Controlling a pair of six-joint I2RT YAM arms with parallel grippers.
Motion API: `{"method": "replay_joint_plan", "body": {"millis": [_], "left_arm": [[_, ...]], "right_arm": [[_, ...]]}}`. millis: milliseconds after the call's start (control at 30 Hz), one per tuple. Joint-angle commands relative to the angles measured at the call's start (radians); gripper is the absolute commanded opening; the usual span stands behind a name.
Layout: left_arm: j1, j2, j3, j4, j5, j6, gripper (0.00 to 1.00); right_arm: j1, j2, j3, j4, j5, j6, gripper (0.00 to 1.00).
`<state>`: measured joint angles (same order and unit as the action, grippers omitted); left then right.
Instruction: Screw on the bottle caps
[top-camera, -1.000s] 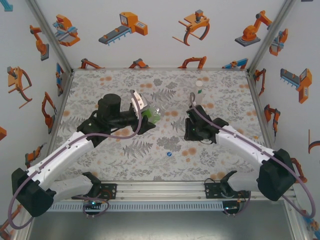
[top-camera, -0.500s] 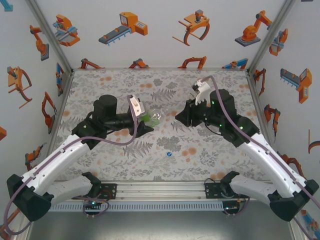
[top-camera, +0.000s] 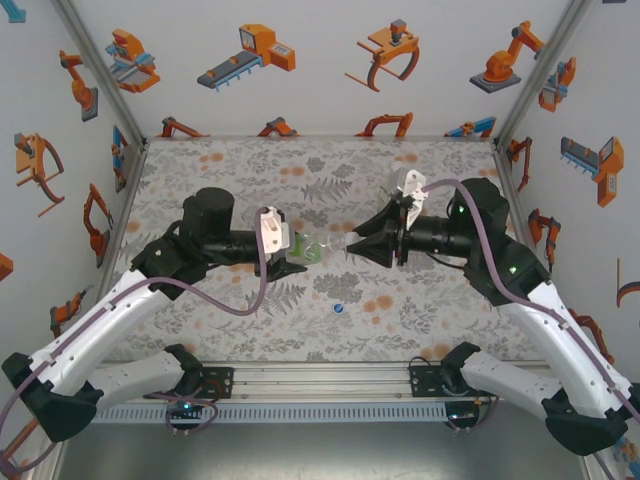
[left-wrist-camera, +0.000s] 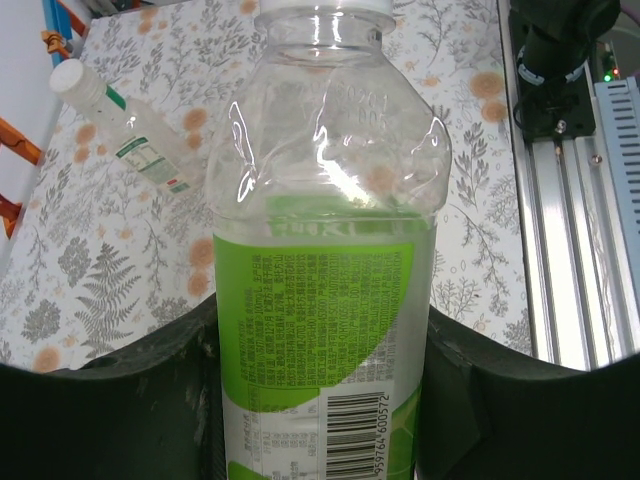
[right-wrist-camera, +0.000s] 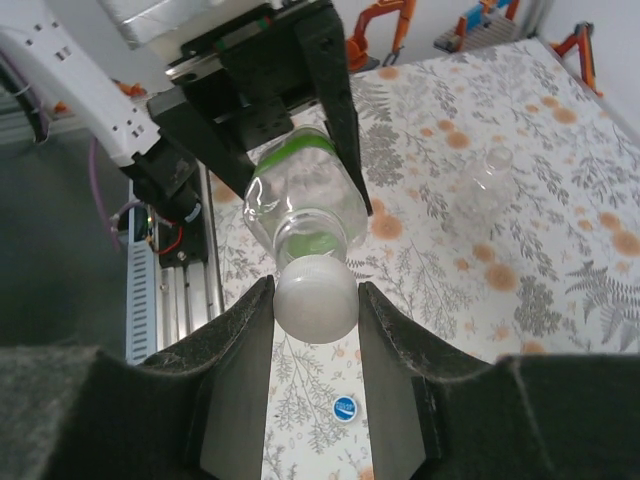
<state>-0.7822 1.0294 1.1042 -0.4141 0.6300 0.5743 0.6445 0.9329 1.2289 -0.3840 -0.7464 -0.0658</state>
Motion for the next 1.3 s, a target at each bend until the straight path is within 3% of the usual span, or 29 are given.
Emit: {"method": "replay_joint_plan", "body": {"millis": [0,233,1267], "left_arm": [[-0.013,0.006,0.028,-0.046,0.030,0.055,0.02],[-0.025,0.011,0.032,-0.048,0.025,0.059,0.01],[-0.032,0.020,0.031,-0.010,0.008,0.039,0.00]], "right_arm": [[-0.003,0.008,0.021,0.011,-0.096,-0.085,0.22],[-0.002,0.020,0.014,0.029,-0.134,-0.094,0.21],[0.007,0.027,-0.035,0.035,-0.084,-0.084,0.17]]}}
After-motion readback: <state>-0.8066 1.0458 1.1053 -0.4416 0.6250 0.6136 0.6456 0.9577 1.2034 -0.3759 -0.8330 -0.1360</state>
